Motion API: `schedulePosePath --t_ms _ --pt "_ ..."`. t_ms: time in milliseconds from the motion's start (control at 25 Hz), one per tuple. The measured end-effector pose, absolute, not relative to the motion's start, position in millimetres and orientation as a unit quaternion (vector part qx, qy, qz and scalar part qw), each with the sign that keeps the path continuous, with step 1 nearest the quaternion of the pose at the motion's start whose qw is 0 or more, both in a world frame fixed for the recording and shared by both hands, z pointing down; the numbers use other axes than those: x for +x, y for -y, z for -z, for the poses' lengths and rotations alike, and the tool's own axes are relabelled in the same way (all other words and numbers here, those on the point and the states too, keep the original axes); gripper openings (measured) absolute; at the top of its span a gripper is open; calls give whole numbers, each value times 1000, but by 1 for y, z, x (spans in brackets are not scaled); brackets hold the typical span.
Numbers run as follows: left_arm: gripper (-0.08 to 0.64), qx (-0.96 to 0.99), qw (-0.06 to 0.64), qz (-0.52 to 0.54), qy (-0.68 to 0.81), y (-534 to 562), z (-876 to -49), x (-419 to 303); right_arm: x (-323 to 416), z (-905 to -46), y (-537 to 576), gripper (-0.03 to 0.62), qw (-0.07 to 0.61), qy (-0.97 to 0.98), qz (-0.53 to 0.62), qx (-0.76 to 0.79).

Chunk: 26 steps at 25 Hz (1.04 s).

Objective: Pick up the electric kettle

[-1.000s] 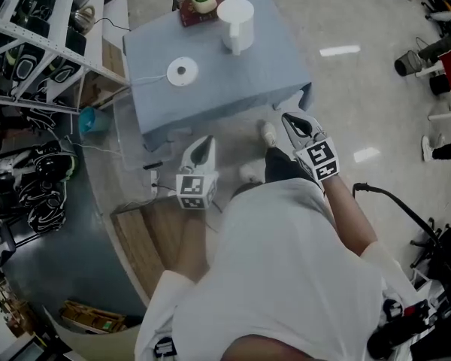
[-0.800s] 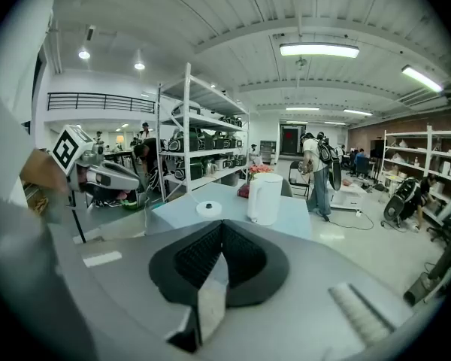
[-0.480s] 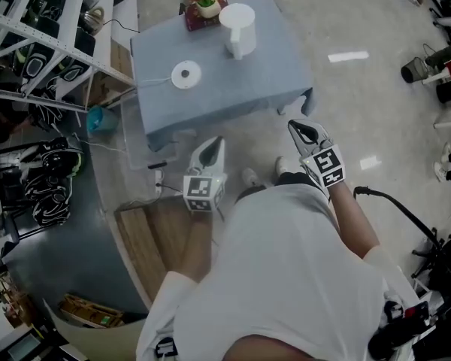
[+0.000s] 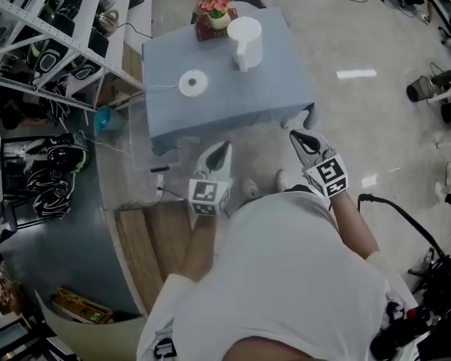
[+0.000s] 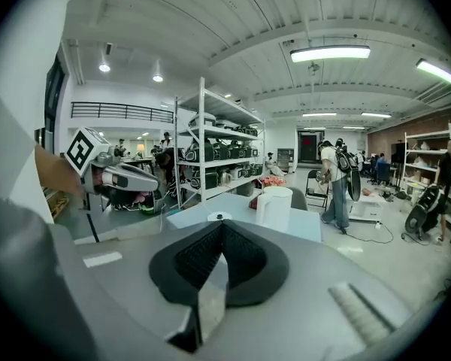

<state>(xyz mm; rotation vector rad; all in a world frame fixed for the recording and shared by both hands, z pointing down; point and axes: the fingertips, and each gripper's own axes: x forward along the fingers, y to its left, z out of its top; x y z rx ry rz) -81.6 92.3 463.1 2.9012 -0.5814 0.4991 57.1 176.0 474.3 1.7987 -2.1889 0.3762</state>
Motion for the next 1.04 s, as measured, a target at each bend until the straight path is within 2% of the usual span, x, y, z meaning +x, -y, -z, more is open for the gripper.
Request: schedulePosePath --t_ms 1040 --pt "3 961 66 -173 205 -87 -461 -83 55 -460 -164 0 132 773 -127 608"
